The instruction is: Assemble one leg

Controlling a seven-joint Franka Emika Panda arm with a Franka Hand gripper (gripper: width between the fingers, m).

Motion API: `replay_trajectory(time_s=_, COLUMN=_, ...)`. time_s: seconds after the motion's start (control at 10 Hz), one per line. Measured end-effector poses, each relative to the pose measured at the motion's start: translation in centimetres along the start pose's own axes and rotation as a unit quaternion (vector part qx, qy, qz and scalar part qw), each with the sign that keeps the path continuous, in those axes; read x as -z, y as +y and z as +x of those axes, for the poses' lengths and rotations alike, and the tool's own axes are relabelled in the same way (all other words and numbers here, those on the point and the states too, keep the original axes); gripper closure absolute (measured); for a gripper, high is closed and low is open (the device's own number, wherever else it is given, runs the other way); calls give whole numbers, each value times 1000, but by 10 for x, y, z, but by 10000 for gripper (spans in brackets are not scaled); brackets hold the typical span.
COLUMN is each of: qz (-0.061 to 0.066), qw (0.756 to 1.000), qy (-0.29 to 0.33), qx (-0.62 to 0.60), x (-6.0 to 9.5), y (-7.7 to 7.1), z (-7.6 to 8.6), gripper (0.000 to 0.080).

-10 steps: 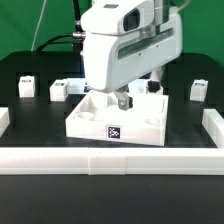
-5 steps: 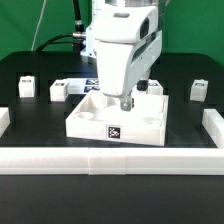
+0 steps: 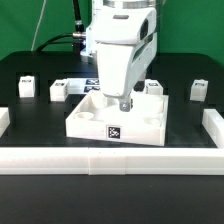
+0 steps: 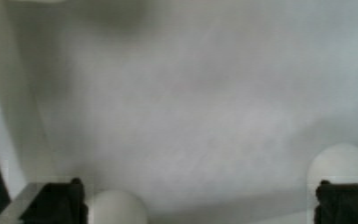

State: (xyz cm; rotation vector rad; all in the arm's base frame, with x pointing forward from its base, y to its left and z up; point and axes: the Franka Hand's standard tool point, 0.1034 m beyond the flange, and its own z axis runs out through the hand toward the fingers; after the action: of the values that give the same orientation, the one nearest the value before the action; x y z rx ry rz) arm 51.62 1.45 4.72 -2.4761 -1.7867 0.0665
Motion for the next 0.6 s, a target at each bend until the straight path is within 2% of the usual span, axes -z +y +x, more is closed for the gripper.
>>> replay_trajectory(time_s=0.1, qz=0, qw=1000, qy=-3, qx=17, x=-3, y=-9, z=-2, gripper=150)
replay_trajectory(time_s=0.2, qz=6, qw=1000, qy=-6, qx=21, x=-5, y=-16, z=-3, gripper=150)
replay_trajectory(time_s=0.3, qz=20, qw=999, qy=-11, qx=24, x=-8, y=-21, z=-6, gripper=150)
replay_trajectory(time_s=0.6, qz=19, qw=999, qy=-11, qx=24, x=-8, y=-21, z=-6, gripper=150)
